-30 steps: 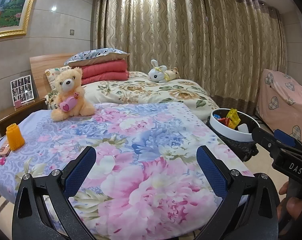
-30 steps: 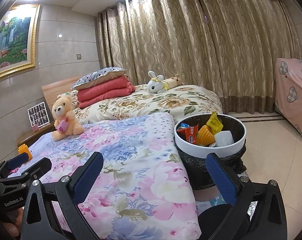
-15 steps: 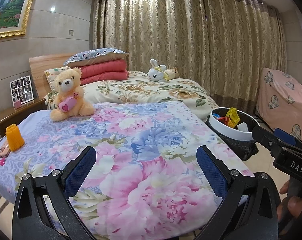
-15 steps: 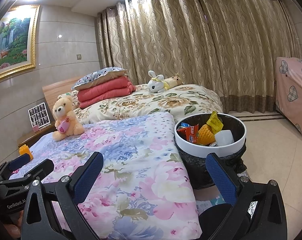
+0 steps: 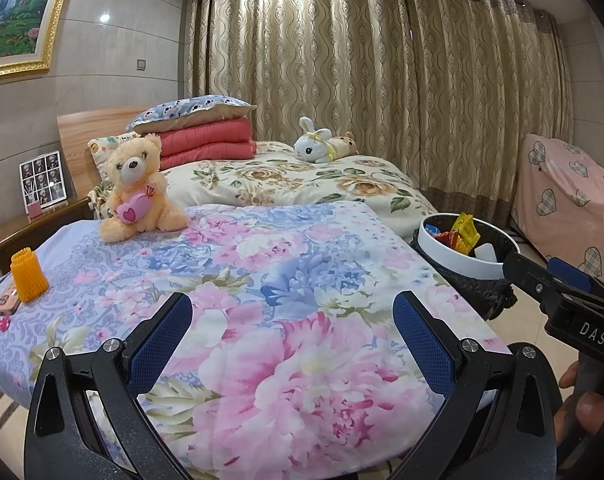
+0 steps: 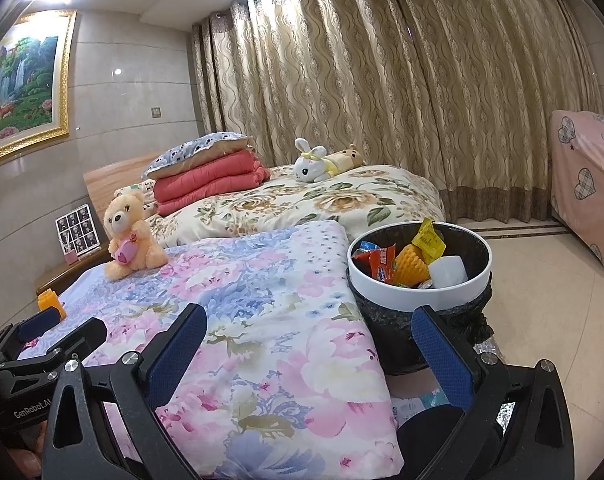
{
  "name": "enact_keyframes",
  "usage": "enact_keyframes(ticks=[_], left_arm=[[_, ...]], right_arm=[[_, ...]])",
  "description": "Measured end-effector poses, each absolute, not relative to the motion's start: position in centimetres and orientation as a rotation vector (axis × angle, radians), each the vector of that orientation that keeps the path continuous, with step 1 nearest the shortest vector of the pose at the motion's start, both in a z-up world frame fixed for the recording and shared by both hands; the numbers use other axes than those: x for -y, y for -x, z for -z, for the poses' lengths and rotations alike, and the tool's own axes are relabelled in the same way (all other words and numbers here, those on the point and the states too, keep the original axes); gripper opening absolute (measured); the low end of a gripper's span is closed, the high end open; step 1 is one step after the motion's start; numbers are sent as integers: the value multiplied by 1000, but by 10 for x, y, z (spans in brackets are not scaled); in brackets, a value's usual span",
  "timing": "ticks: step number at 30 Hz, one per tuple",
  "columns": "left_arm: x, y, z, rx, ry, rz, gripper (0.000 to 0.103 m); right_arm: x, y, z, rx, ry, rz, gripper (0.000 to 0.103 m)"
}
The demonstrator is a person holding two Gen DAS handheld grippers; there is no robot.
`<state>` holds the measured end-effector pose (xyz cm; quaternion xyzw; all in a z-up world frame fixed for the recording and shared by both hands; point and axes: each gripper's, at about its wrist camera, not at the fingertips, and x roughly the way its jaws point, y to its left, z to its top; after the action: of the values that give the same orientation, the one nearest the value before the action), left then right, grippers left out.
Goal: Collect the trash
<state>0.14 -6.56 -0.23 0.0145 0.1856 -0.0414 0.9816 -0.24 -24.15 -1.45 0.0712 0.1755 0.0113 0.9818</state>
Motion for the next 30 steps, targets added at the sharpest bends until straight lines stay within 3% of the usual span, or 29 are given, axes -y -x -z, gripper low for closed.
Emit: enact_keyframes(ticks=[30], left_arm=[[63, -8, 10, -398, -23, 89, 103]], right_arm=[[240, -3, 17, -393, -170, -38, 103]])
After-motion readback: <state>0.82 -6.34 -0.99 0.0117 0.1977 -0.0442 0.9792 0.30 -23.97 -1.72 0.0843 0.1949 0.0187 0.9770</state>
